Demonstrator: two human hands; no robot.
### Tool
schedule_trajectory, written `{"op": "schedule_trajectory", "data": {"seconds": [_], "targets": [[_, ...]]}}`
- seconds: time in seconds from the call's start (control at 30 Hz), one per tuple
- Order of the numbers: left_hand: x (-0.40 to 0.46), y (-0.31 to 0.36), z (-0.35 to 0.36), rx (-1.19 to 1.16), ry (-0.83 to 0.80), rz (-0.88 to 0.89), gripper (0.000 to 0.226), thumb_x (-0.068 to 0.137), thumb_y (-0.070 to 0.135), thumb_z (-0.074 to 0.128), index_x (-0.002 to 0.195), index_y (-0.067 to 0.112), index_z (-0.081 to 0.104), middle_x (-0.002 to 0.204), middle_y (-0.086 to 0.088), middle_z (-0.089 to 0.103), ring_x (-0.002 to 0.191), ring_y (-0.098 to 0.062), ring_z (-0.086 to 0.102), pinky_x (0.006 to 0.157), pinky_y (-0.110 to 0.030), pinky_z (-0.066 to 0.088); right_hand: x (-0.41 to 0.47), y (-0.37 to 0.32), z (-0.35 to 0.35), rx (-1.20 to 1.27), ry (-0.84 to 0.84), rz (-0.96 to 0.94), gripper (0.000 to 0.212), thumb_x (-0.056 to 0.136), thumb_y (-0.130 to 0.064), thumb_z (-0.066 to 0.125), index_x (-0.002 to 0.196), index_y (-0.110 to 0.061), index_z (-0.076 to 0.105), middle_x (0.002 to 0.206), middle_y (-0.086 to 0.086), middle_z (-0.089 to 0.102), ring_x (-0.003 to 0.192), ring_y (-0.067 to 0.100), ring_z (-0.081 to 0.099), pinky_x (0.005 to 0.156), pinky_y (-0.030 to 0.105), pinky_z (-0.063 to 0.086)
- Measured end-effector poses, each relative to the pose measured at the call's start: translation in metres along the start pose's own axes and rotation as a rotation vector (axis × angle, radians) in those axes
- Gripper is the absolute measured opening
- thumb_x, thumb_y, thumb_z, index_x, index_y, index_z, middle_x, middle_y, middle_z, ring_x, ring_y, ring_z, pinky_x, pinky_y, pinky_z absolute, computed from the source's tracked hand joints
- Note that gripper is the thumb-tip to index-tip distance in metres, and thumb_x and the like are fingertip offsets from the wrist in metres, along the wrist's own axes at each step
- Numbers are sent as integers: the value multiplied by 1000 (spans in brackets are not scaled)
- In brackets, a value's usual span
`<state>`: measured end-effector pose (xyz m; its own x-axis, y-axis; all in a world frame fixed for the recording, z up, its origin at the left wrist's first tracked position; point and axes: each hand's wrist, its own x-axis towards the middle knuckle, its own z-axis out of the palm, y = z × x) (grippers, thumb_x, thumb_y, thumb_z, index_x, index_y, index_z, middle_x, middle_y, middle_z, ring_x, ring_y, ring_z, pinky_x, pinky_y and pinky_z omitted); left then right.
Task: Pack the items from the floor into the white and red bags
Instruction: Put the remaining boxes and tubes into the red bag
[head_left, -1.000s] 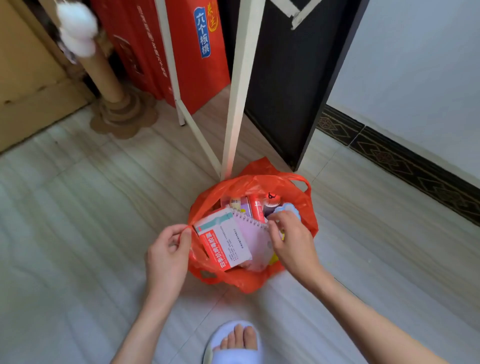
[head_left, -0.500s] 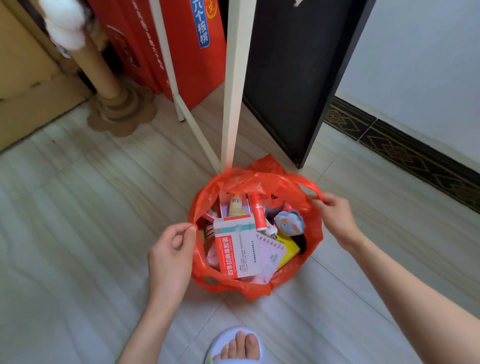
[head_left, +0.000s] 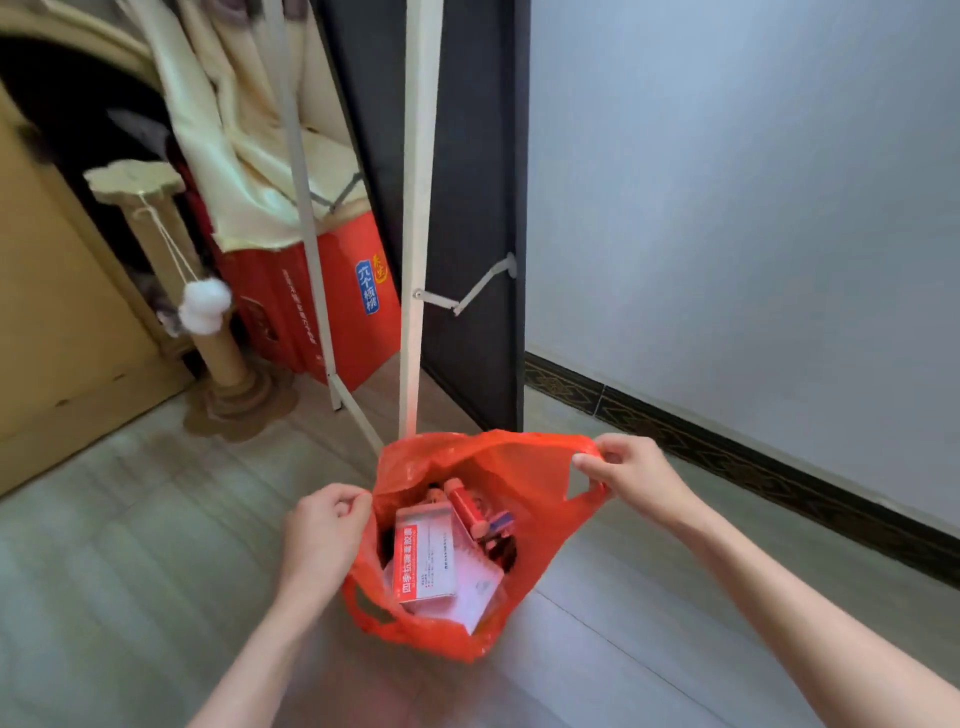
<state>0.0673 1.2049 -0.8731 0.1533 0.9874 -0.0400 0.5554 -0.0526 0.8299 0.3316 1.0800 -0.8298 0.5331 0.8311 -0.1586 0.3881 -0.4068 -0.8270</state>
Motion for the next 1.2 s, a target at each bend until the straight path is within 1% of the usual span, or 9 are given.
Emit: {"op": "schedule_trajectory", "data": {"seconds": [0.23,0.37,0.57,0.67,0.77,0.9,0.97,1.07,1.2], "targets": [[9,86,8,150,-83,157,14,82,14,62,78,9,74,91,-12,72,96,-30,62,76,-27,39,-42,-42,-70,137,243,-100,27,90,-15,56,71,1,65,47,1,49,34,0,45,43,11,36],[6,100,34,257,-223,163,15,82,17,63,69,14,72,88,-6,72,94,-26,63,77,-26,46,-58,-30,-84,199,326,-69,28,90,-16,56,65,-6,63,38,-5,50,35,5,47,45,18,41],[-14,85,91,430,-489,219,26,78,22,63,55,32,64,79,1,72,78,-15,65,72,-30,54,-74,-2,-95,-96,363,6,29,89,-23,56,61,-17,58,49,-4,57,51,12,56,64,28,44],[-14,86,97,81,-511,45,13,81,7,63,87,12,73,79,-9,71,67,-16,62,66,-26,51,-71,12,-111,-18,468,106,33,88,-19,53,55,-15,54,53,0,58,62,25,60,68,34,47],[-18,77,91,-364,-622,-235,40,82,-6,60,120,2,54,93,-16,67,74,-20,64,64,-24,52,-66,24,-115,116,488,183,31,86,-14,52,55,-16,54,53,1,58,56,21,58,62,34,46],[-44,45,94,-414,-598,-314,57,84,-7,55,136,10,38,123,-1,53,102,-16,54,66,-24,40,-63,31,-108,155,473,232,26,86,-13,54,61,-18,58,57,0,60,51,15,55,59,30,43],[-53,25,97,-305,-583,-342,46,85,-3,58,128,9,46,108,-3,56,86,-15,54,58,-23,35,-63,32,-108,174,492,253,26,85,-12,55,61,-18,59,58,0,60,54,17,55,64,33,45],[-64,11,96,-255,-578,-484,5,86,1,59,82,2,59,55,-2,57,49,-9,50,50,-21,37,-64,32,-109,203,494,258,26,85,-13,57,60,-20,59,60,1,60,58,20,55,60,32,43],[-59,18,88,-229,-499,-455,27,85,5,61,58,8,58,46,-2,58,48,-14,54,53,-22,41,-65,32,-106,184,496,269,26,82,-13,58,57,-19,59,62,4,62,63,24,58,66,36,45]]}}
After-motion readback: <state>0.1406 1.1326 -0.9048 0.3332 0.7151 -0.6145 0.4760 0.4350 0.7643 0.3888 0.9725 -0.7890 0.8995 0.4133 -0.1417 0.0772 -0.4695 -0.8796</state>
